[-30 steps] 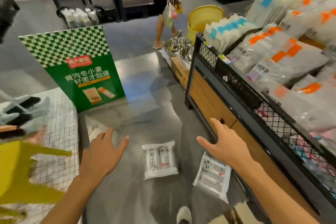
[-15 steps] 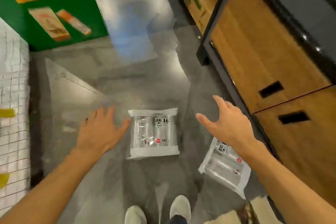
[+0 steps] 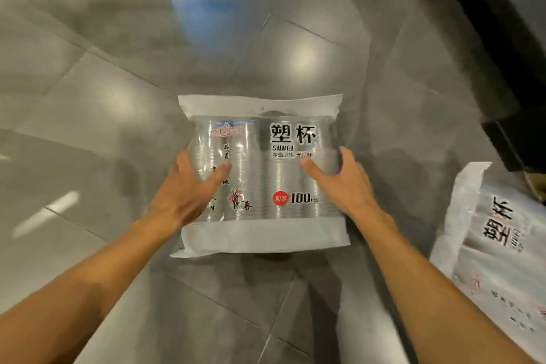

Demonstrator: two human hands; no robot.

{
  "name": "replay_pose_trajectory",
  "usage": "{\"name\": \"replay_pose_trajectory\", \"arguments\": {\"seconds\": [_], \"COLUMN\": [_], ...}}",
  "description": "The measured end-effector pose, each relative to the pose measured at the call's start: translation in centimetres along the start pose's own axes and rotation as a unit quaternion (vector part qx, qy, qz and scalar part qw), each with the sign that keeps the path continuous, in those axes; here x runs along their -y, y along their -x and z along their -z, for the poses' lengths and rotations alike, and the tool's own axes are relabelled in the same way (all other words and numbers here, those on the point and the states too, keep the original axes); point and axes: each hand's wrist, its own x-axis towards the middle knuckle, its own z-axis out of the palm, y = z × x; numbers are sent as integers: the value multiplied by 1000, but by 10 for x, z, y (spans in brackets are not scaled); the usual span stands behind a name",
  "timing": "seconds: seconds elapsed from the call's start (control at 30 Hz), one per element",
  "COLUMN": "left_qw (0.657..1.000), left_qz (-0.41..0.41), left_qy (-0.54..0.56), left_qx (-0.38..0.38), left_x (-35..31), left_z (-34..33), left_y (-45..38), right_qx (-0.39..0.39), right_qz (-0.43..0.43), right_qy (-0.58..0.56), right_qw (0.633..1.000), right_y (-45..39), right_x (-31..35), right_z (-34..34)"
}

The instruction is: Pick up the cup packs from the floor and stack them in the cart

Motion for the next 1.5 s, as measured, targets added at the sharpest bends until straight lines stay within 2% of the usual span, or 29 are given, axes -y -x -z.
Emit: {"name": "replay_pose_trajectory", "arguments": {"seconds": [0.07,0.2,0.3,0.43,0.63,0.9,1.03,1.13,1.23,1.4,1.5], "left_qw": [996,990,989,978,970,956,942,938,934,913,894], "left_qz": [-33,-37,-38,-54,-55,-106,-143,-136,-119,-100,-67], "left_qy": [71,125,124,188,212,230,241,249,266,292,310], "left_qx": [-34,-62,-68,-71,-107,-145,-185,-200,-208,-268,-316], "left_x": [3,-6,-31,-84,-208,-391,-448,-462,-457,-412,-374], "left_z": [-8,-7,15,81,242,540,667,734,780,822,837], "left_y": [-5,3,22,72,181,373,475,546,616,709,760], "right_qx": [-14,-30,-37,-53,-51,-35,-21,-10,24,63,117], "right_qz": [11,21,39,67,141,244,294,330,326,380,402], "right_qy": [-37,-111,-129,-135,-113,-75,-72,-60,-70,-61,-39], "right_qw": [999,993,990,987,982,966,953,942,943,921,907], "right_y": [-9,-5,16,69,196,392,511,580,634,732,769], "right_x": [-5,0,22,84,234,485,592,644,671,695,712], "right_z": [-13,-14,11,74,209,400,471,498,504,479,448]}}
